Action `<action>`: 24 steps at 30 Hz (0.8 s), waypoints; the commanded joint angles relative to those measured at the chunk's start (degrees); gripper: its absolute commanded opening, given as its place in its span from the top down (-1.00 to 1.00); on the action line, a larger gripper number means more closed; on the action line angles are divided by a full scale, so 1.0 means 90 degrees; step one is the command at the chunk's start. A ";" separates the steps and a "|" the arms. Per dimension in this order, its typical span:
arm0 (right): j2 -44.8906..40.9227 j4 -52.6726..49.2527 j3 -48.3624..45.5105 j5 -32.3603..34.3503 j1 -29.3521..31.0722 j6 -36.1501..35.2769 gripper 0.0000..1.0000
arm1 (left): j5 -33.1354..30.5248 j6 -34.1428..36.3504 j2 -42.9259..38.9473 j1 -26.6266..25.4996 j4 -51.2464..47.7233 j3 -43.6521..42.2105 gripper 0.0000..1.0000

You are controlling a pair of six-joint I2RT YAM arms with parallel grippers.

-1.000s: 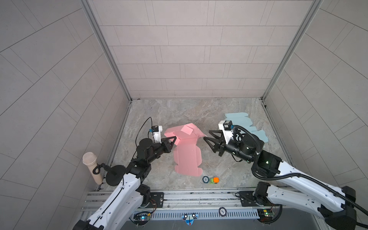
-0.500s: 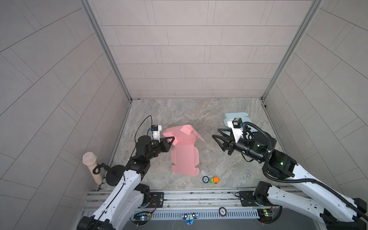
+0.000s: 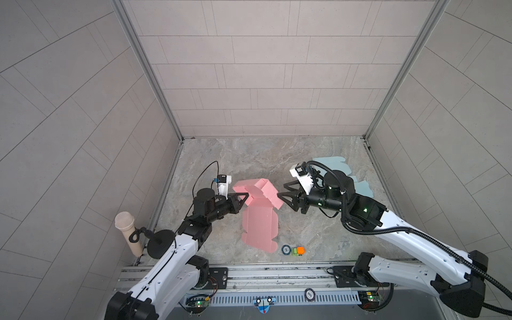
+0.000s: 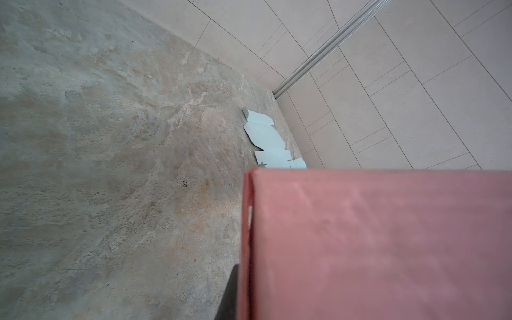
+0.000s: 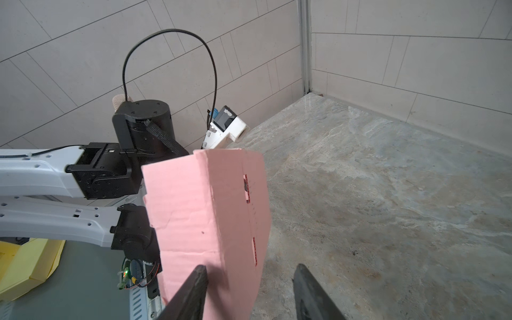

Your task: Fold the paper box

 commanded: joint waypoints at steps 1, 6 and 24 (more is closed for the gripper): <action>0.0132 0.0061 0.0135 -0.0341 0.0024 -0.0104 -0.03 | 0.0011 0.0132 -0.0001 -0.0053 0.0095 0.0173 0.99; 0.0449 0.0069 0.0253 -0.0525 0.0104 -0.0119 0.12 | -0.0125 0.0224 0.0009 -0.0062 -0.0054 0.0196 0.99; 0.1886 -0.0825 0.1104 0.2755 0.1373 -0.0223 0.12 | -0.0765 0.0337 0.0337 -0.0111 -0.0278 0.0121 0.99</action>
